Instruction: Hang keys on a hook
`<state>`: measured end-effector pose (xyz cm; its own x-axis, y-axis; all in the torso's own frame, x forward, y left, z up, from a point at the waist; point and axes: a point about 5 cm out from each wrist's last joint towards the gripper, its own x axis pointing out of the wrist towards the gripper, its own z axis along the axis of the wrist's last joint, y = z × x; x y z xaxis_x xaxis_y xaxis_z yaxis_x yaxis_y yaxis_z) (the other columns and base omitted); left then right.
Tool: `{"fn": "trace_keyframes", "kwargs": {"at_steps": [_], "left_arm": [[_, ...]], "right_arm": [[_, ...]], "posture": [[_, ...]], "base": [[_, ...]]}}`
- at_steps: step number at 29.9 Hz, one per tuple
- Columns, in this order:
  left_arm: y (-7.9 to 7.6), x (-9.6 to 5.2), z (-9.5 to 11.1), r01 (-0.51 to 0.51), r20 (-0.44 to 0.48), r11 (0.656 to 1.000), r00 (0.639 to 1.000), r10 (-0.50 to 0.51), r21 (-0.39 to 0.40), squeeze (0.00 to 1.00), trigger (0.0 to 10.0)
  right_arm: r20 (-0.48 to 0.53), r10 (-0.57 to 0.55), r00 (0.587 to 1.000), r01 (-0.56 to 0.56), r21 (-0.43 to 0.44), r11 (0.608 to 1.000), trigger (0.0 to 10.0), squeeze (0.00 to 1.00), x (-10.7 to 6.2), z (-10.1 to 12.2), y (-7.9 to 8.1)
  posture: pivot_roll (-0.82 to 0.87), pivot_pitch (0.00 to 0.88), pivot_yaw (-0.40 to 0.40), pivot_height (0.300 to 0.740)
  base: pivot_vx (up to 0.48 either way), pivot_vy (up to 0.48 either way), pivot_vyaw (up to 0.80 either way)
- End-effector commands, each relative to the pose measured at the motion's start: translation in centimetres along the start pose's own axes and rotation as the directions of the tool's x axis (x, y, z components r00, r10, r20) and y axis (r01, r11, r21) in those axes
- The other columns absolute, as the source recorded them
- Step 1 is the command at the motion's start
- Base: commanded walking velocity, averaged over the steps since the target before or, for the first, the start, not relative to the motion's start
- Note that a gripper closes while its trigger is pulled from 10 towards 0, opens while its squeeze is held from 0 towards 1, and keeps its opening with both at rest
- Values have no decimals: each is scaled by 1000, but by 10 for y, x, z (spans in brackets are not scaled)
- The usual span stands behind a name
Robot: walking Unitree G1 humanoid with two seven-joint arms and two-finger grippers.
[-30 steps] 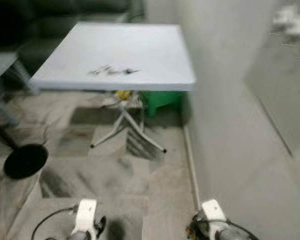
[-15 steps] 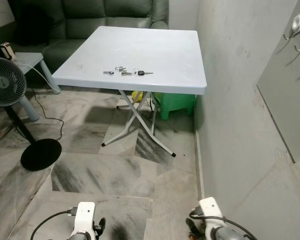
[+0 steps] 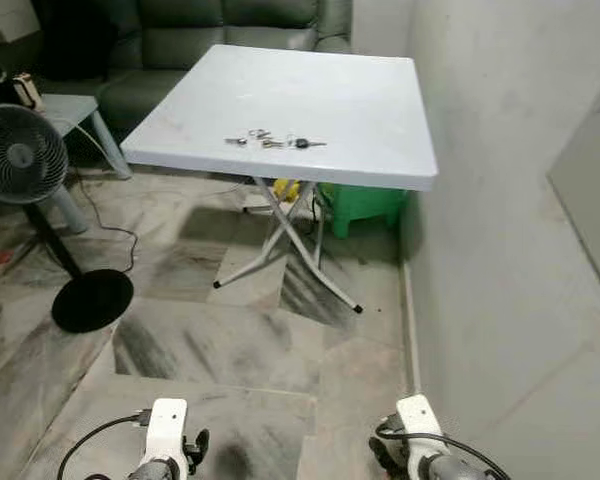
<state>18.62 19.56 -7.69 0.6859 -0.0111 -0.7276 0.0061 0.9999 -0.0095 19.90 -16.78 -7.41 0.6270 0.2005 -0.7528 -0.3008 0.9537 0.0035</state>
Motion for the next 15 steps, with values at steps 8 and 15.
{"fn": "trace_keyframes", "kwargs": {"at_steps": [8, 15], "left_arm": [[-2, 1, 3, 0, 6, 1000, 1000, 0, -15, 0, 10000], [-3, 2, 3, 3, 6, 1000, 1000, -3, -18, 0, 10000]], "right_arm": [[-7, -14, 1000, 14, 5, 1000, 10000, 0, -2, -3, -5], [-5, -10, 1000, 10, 0, 1000, 10000, 0, -2, -2, -5]], "posture": [[-115, 0, 12, 740], [-114, 0, 7, 740]], "base": [[0, 343, 0], [0, 346, 0]]}}
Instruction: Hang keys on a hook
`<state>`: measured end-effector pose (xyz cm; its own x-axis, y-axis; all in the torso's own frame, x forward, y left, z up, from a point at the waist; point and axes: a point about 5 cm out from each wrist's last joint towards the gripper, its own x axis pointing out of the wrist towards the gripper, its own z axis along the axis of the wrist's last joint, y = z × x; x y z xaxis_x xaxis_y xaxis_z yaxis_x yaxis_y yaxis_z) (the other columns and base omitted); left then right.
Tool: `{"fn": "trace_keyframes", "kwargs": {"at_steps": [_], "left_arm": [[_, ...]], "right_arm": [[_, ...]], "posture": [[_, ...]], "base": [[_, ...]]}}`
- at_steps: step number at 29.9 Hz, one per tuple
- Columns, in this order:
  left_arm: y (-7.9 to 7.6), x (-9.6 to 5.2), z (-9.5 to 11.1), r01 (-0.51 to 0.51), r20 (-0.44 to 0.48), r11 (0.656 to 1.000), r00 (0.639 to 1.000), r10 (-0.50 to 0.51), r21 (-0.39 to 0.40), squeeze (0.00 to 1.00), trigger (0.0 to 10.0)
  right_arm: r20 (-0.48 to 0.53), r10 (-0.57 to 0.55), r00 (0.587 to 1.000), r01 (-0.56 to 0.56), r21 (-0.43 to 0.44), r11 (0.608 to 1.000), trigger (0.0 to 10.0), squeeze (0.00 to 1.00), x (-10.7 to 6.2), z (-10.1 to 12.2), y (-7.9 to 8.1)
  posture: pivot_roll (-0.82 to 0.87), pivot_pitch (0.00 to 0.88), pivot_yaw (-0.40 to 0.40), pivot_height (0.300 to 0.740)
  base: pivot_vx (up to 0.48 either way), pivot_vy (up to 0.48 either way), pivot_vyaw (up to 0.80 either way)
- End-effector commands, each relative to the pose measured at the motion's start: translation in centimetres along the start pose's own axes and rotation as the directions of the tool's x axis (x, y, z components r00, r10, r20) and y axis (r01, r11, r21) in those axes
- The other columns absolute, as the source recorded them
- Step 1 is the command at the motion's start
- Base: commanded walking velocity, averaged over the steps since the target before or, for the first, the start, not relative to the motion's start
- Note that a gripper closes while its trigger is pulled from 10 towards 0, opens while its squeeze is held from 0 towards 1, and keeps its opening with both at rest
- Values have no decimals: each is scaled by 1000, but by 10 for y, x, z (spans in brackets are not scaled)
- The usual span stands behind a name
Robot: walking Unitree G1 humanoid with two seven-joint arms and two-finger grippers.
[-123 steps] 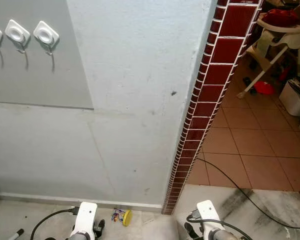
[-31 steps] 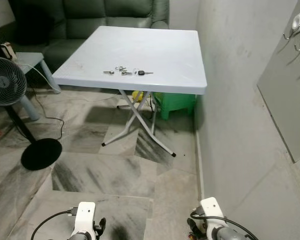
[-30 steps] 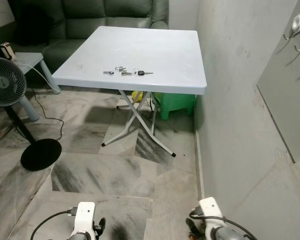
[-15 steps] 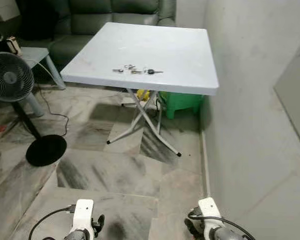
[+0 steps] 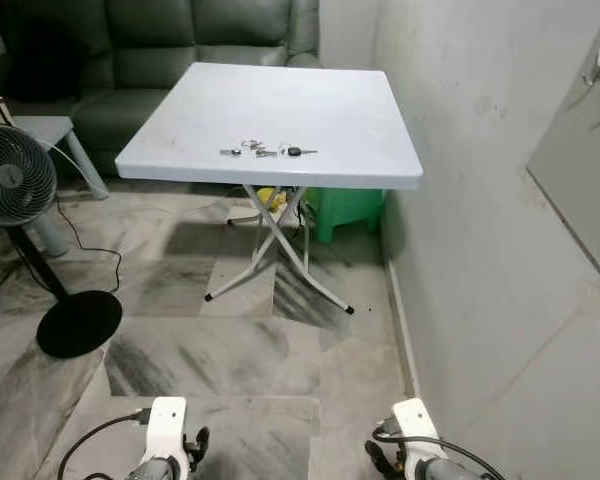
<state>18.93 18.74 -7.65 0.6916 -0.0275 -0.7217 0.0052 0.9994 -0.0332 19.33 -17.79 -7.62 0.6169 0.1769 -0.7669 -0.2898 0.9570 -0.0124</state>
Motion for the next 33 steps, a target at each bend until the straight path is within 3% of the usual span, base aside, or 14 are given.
{"fn": "trace_keyframes", "kwargs": {"at_steps": [1, 33], "left_arm": [[5, -1, 0, -13, -2, 1000, 1000, 13, -2, 0, 10000], [7, 0, 2, -18, -2, 1000, 1000, 18, -8, 0, 10000]], "right_arm": [[17, 10, 1000, -10, 2, 1000, 10000, 0, 2, 5, 3], [7, 23, 1000, -23, -7, 1000, 10000, 0, 2, 2, 5]], "posture": [[-114, 0, 6, 740], [-113, 0, 0, 740]], "base": [[0, 345, 0], [0, 364, 0]]}}
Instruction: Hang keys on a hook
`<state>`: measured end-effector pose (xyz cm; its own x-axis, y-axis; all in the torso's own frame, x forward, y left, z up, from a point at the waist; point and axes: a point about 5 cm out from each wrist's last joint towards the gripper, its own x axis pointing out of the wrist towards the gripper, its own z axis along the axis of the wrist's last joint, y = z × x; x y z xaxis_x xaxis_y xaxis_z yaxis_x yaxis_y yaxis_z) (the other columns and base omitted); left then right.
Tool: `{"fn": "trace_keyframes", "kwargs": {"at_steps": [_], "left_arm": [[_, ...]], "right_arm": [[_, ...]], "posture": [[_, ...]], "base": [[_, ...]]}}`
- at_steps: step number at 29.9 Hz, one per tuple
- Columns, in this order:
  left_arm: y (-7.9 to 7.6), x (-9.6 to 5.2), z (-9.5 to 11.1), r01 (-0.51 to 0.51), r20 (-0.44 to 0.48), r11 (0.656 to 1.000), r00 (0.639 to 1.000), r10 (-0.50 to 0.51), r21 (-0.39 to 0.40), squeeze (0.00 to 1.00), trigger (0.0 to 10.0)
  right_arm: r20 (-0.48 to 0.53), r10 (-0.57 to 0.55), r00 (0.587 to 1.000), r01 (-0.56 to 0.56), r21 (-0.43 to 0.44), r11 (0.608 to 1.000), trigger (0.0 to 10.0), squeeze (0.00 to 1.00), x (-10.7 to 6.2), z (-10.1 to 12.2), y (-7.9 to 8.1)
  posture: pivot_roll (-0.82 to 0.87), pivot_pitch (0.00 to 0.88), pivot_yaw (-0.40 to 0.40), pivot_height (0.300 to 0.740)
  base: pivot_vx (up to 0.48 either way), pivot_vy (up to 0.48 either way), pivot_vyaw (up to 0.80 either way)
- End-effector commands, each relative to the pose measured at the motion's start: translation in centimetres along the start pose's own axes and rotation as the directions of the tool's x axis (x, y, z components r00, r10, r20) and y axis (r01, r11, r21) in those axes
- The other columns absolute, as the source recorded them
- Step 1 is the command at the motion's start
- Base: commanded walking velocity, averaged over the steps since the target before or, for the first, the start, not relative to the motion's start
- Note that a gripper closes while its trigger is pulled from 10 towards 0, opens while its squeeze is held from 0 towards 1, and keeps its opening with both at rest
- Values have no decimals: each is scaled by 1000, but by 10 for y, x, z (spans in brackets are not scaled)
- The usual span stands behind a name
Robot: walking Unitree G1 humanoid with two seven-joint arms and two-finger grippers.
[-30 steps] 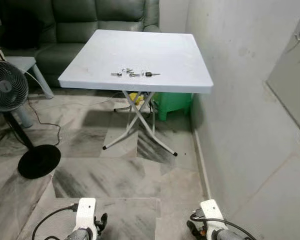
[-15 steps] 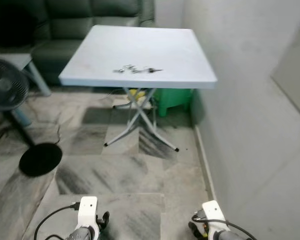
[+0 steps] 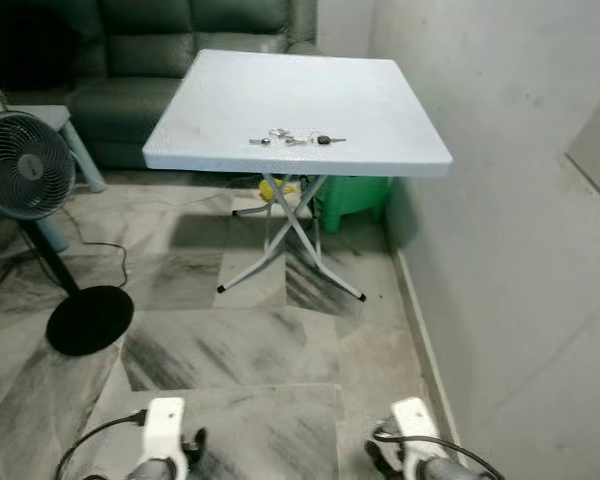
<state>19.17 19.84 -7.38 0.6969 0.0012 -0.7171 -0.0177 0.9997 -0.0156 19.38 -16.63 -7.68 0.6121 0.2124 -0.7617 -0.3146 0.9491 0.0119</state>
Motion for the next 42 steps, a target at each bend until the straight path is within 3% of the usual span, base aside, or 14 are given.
{"fn": "trace_keyframes", "kwargs": {"at_steps": [1, 29, 42], "left_arm": [[-4, 0, -2, 11, -10, 1000, 1000, -11, -3, 0, 10000], [-4, 0, -3, 9, -9, 1000, 1000, -9, 2, 0, 10000], [-3, 1, 9, -9, 65, 1000, 998, 8, 25, 0, 10000]], "right_arm": [[-1, -12, 1000, 12, -2, 1000, 10000, 0, -2, -1, -6], [-4, -9, 1000, 9, -2, 1000, 10000, 0, -2, -3, -6], [33, -6, 999, 6, -4, 1000, 10000, 0, -1, 5, -5]], "posture": [[-113, 0, 0, 740], [-114, 0, -4, 740], [-116, 0, -1, 740]], "base": [[0, 409, 0], [0, 456, 0], [0, 0, 0]]}}
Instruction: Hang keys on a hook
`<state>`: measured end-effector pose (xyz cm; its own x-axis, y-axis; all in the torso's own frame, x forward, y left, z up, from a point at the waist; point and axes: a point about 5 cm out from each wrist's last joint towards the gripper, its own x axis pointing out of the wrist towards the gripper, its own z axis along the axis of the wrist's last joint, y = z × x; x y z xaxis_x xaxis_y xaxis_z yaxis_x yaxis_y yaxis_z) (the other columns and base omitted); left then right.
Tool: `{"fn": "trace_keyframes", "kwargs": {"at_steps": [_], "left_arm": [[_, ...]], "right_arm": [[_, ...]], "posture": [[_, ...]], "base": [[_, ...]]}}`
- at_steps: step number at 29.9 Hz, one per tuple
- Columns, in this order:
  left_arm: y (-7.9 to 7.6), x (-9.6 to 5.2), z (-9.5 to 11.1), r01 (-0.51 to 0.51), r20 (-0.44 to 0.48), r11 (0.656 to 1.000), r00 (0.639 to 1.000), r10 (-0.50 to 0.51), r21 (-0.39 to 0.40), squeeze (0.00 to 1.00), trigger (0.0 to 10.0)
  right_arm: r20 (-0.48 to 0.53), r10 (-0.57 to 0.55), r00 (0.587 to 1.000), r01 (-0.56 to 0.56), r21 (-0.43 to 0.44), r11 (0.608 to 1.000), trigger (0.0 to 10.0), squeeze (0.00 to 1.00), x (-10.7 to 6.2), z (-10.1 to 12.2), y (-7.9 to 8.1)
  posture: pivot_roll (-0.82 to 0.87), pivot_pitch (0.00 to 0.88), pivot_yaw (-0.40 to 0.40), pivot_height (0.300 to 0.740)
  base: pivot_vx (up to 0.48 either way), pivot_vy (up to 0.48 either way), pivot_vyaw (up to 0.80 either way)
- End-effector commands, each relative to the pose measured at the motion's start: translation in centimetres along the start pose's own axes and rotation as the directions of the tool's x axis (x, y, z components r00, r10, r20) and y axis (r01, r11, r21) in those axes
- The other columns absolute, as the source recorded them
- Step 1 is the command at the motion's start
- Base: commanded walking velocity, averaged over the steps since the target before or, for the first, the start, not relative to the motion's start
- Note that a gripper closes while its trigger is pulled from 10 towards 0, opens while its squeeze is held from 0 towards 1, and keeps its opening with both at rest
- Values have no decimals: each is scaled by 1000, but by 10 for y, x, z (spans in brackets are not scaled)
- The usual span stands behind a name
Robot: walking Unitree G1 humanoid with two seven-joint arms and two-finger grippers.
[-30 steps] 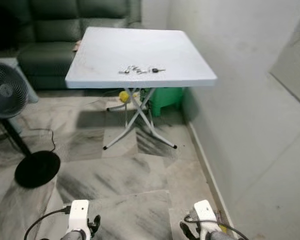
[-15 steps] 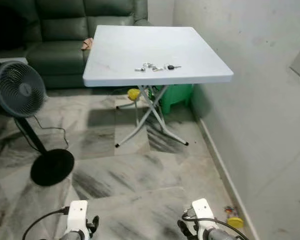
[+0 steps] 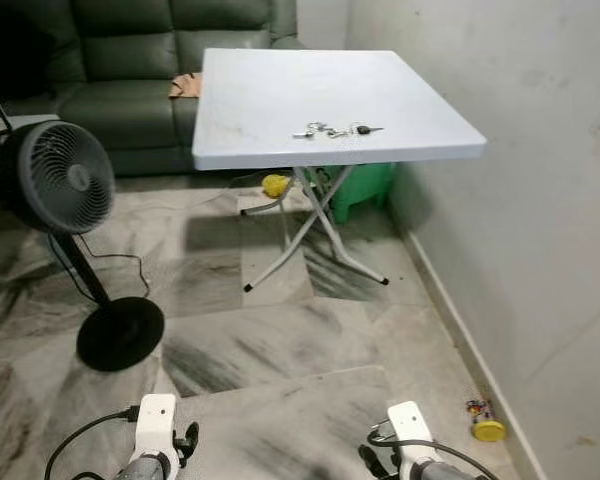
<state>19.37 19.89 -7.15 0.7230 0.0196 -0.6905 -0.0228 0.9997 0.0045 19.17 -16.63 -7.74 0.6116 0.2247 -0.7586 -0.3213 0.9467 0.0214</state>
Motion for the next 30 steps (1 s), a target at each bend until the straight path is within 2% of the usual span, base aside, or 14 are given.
{"fn": "trace_keyframes", "kwargs": {"at_steps": [1, 4, 11, 14, 15, 16, 18, 19, 23, 24, 25, 28, 29, 30], "left_arm": [[-3, 2, 8, 9, 37, 1000, 999, -9, 10, 0, 10000], [-1, 5, 23, 0, 111, 1000, 994, -1, 3, 0, 10000], [3, 6, 37, 4, 175, 999, 985, 3, -40, 0, 10000], [5, 6, 49, 40, 255, 994, 967, -12, -105, 0, 10000], [8, 6, 57, 24, 297, 994, 955, 9, -106, 0, 10000], [13, 3, 70, 10, 374, 993, 927, 34, -114, 0, 10000], [13, 1, 76, 13, 415, 993, 909, 35, -114, 0, 10000], [12, -1, 81, 29, 458, 994, 889, 23, -108, 0, 10000], [9, -5, 86, 51, 501, 994, 865, 7, -102, 0, 10000], [6, -12, 93, 53, 571, 997, 821, -9, -60, 0, 10000], [3, -15, 96, 69, 597, 996, 802, -19, -62, 0, 10000], [1, -21, 99, 92, 628, 994, 778, -31, -66, 0, 10000], [-2, -26, 102, 115, 635, 989, 772, -28, -97, 0, 10000], [-4, -28, 105, 117, 645, 989, 763, -28, -96, 0, 10000]], "right_arm": [[37, -18, 999, 18, -6, 1000, 10000, 0, 1, 9, -6], [109, -26, 994, 26, 2, 1000, 10000, 0, 3, 26, -6], [182, -35, 983, 34, 8, 999, 10000, 0, 5, 42, -7], [250, -17, 968, 13, 15, 1000, 10000, 0, 5, 54, -6], [305, -31, 952, 29, 13, 1000, 10000, 0, 4, 63, -8], [396, -53, 917, 51, 15, 999, 10000, 0, 1, 78, -10], [445, -56, 894, 51, 24, 998, 10000, 0, 0, 86, -11], [495, -60, 867, 46, 41, 998, 10000, 0, -3, 93, -10], [543, -57, 838, 40, 44, 998, 10000, 0, -5, 100, -9], [603, -50, 796, 37, 34, 999, 10000, 0, -10, 108, -7], [630, -33, 776, 13, 36, 999, 10000, 0, -13, 112, -5], [664, -12, 747, -17, 36, 999, 10000, 0, -17, 116, -3], [693, 14, 721, -43, 24, 999, 10000, 0, -22, 121, 1], [706, 23, 708, -50, 17, 999, 10000, 0, -24, 123, 2]], "posture": [[-116, 0, -1, 740], [-118, 0, 3, 740], [-124, 0, 6, 740], [-127, 0, 9, 740], [-130, 0, 15, 740], [-133, 0, 18, 740], [-134, 0, 19, 740], [-134, 0, 22, 740], [-136, 0, 24, 740], [-138, 0, 23, 740], [-140, 0, 24, 740], [-142, 2, 25, 740], [-143, 4, 25, 740], [-143, 5, 24, 740]], "base": [[0, 0, 0], [0, 0, 0], [0, 0, 0], [0, 0, 0], [0, 0, 0], [0, 0, 0], [0, 0, 0], [0, 0, 0], [0, 0, 0], [0, 0, 0], [0, 0, 0], [0, 0, 0], [0, 0, 0], [0, 0, 0]]}}
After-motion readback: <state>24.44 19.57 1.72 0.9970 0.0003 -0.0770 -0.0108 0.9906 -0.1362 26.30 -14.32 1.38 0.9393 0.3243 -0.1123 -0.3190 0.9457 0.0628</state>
